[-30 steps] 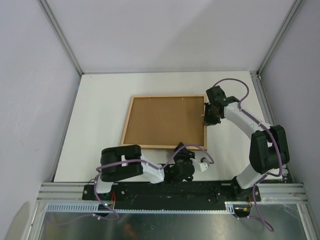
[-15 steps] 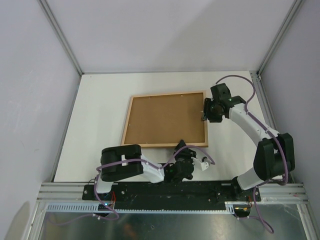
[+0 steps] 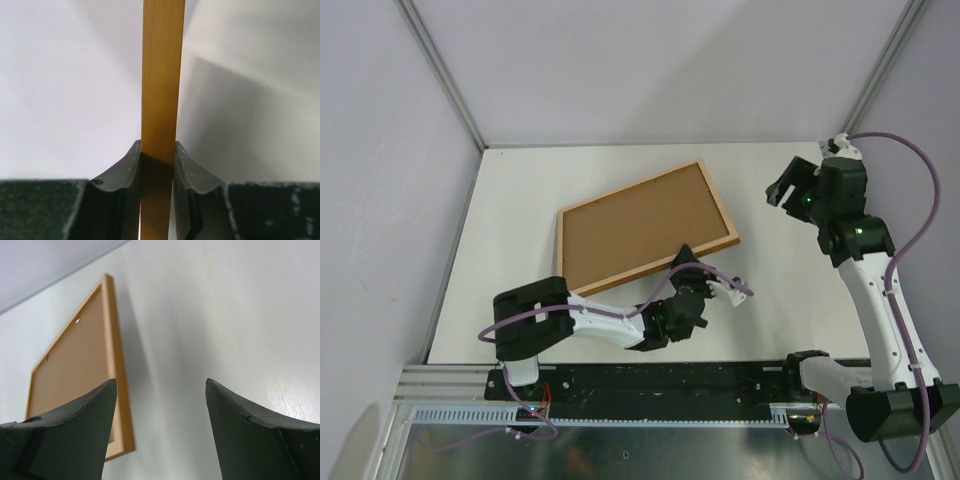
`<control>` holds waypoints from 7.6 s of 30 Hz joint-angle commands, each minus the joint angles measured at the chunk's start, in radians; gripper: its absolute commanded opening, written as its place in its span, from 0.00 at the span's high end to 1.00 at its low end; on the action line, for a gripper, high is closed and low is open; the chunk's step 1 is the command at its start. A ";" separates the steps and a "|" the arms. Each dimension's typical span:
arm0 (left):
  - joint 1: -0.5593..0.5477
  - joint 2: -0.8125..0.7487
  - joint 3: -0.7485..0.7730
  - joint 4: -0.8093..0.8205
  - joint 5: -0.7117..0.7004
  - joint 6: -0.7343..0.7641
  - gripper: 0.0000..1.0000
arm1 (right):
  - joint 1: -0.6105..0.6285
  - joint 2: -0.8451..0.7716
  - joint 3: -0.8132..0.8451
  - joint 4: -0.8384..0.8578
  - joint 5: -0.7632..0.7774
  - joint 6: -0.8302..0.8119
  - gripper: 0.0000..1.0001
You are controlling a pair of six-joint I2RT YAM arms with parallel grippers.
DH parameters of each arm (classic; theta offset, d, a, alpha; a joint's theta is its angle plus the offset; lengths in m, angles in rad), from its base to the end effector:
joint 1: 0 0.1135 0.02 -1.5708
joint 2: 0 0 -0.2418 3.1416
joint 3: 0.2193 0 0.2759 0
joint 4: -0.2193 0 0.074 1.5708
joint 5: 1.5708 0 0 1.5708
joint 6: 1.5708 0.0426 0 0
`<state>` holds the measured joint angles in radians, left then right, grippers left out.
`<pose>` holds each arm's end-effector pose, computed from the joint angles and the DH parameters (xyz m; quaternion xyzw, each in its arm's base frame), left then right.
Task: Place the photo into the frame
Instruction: Pick up the photo frame from the center of the board, then turn over the photo frame, then place the photo frame at the center of the board, then rotate the photo frame at the center of the board.
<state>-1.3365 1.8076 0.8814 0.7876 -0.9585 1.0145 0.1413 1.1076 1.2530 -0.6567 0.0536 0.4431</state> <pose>0.1231 -0.3655 0.1558 0.5012 0.5371 0.2500 0.6307 0.2690 0.0360 0.3712 0.1431 0.8508 0.1234 0.4904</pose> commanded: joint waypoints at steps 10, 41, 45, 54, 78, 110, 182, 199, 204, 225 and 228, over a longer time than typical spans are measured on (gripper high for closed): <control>0.077 -0.153 0.438 -0.261 0.022 0.003 1.00 | -0.103 -0.036 0.003 0.042 -0.031 0.058 0.25; 0.269 -0.209 1.006 -0.812 0.354 -0.566 1.00 | -0.121 -0.017 -0.130 0.105 -0.125 0.104 0.26; 0.292 -0.246 1.011 -0.816 0.417 -0.639 1.00 | -0.115 -0.020 -0.152 0.116 -0.124 0.108 0.26; 0.472 -0.306 1.042 -0.924 0.636 -0.983 1.00 | -0.088 -0.003 -0.167 0.136 -0.112 0.118 0.26; 1.286 -0.177 0.685 -0.819 1.622 -1.693 1.00 | -0.062 0.064 -0.280 0.252 -0.152 0.136 0.26; 1.369 0.309 0.427 -0.437 1.789 -1.829 0.86 | 0.058 0.211 -0.477 0.515 -0.235 0.155 0.25; 1.174 0.578 1.033 -1.261 1.160 -1.492 1.00 | 0.816 0.442 -0.505 0.608 -0.026 0.238 1.00; 0.951 0.717 1.229 -1.296 1.523 -1.357 1.00 | 0.862 0.678 -0.358 0.764 -0.071 0.178 1.00; 0.922 0.706 1.210 -1.296 1.626 -1.322 0.98 | 0.855 0.745 -0.300 0.777 -0.070 0.163 1.00; 1.036 0.358 1.253 -1.288 1.434 -1.418 0.85 | 0.848 0.543 -0.233 0.651 -0.066 0.101 1.00; 1.108 0.233 1.115 -1.286 1.261 -1.513 0.88 | 0.814 0.468 -0.232 0.576 -0.025 0.100 1.00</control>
<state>-0.3092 2.2539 2.0968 -0.5144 0.5121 -0.3786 0.9836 1.6936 0.9844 0.0067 -0.0360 0.5632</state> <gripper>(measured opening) 0.137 0.008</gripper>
